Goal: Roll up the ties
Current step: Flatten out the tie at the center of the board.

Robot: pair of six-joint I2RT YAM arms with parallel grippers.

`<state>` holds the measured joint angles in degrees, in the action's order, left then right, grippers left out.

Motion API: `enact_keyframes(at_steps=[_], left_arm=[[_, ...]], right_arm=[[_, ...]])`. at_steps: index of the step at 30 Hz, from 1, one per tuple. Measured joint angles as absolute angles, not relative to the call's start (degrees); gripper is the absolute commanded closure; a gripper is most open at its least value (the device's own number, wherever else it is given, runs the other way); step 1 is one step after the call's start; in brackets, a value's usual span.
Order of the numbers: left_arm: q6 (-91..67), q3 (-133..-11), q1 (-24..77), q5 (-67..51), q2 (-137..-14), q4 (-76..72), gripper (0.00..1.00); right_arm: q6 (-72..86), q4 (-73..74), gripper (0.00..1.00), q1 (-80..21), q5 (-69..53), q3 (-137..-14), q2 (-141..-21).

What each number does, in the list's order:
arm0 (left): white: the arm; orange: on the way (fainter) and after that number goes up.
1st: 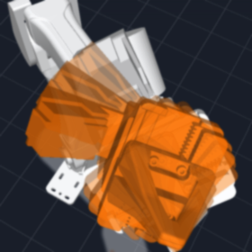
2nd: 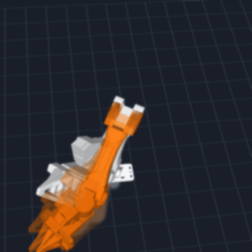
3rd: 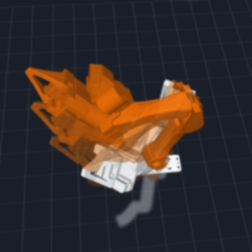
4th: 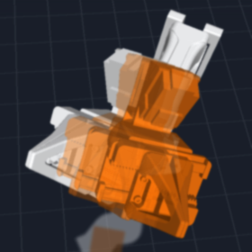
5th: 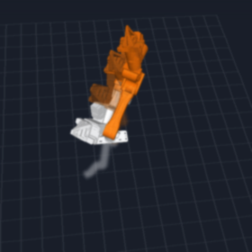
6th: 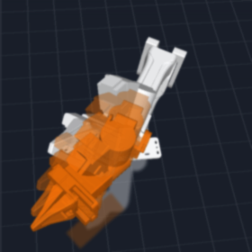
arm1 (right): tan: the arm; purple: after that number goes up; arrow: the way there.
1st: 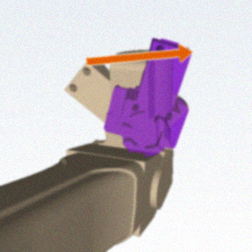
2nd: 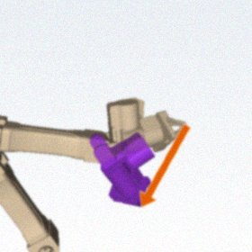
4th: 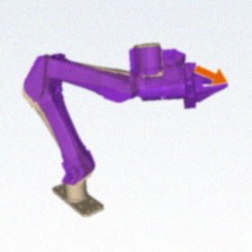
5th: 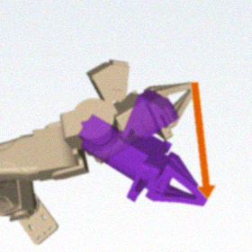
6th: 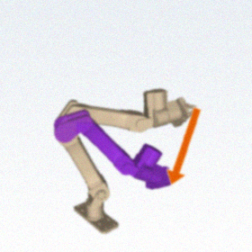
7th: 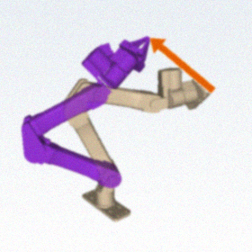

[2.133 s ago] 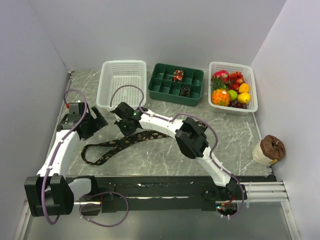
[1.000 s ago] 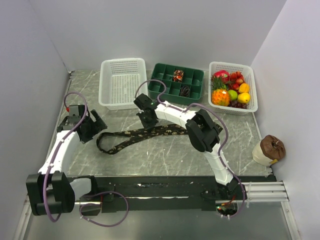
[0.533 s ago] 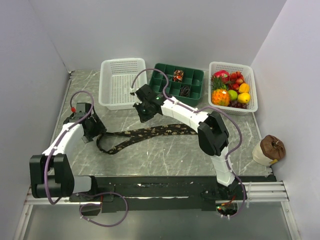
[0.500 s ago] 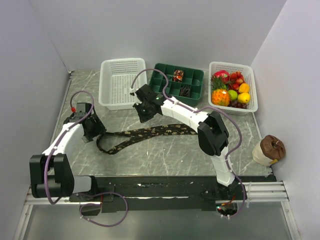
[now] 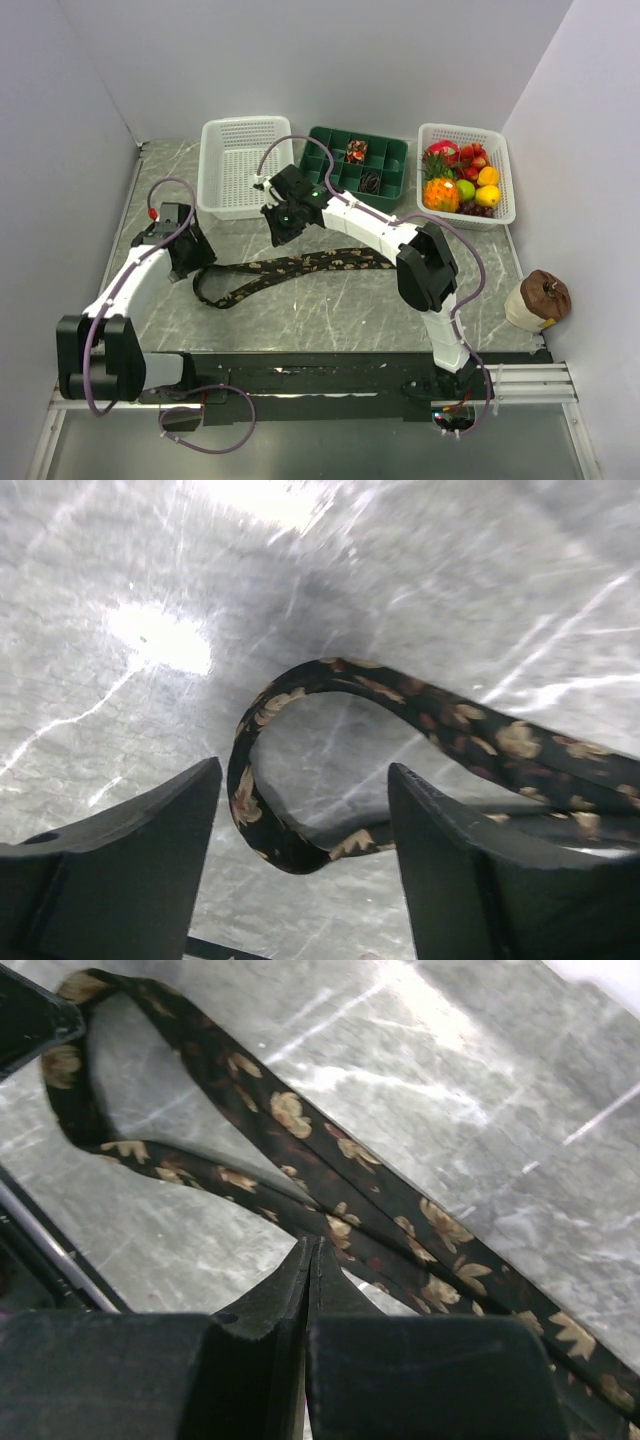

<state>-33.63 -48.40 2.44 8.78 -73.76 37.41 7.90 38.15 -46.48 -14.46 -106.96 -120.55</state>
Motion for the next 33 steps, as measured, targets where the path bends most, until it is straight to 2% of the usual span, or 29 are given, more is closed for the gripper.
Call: enact_keyframes(at_steps=[3, 10, 18, 23, 29, 31, 33], left_arm=[[-33.45, -50.13, 2.46, 8.67, -73.06, 38.00, 0.37], [-32.14, -52.12, 2.85, 7.73, -81.84, 38.46, 0.41], [-31.70, -52.10, 4.05, 7.88, -84.31, 38.87, 0.54], [-30.61, -52.05, 4.16, 7.81, -85.73, 38.87, 0.48], [-30.37, -52.07, 3.79, 8.12, -80.68, 38.89, 0.31], [-29.95, -52.12, 2.90, 7.86, -78.72, 38.89, 0.29], [-29.32, -52.14, 0.47, 7.09, -76.79, 38.83, 0.24]], right_arm=[[7.81, 38.15, 1.00, -46.48, -15.57, -107.35, -120.55], [7.81, 38.17, 1.00, -46.54, -17.98, -107.48, -120.55], [7.75, 38.22, 1.00, -46.74, -19.55, -108.14, -121.49], [7.53, 38.61, 1.00, -46.81, -20.08, -108.86, -122.28], [6.46, 37.85, 0.99, -47.83, -20.62, -108.77, -122.28], [5.63, 35.33, 0.95, -49.06, -20.49, -108.09, -122.28], [4.56, 31.79, 0.77, -50.70, -20.38, -106.30, -122.19]])
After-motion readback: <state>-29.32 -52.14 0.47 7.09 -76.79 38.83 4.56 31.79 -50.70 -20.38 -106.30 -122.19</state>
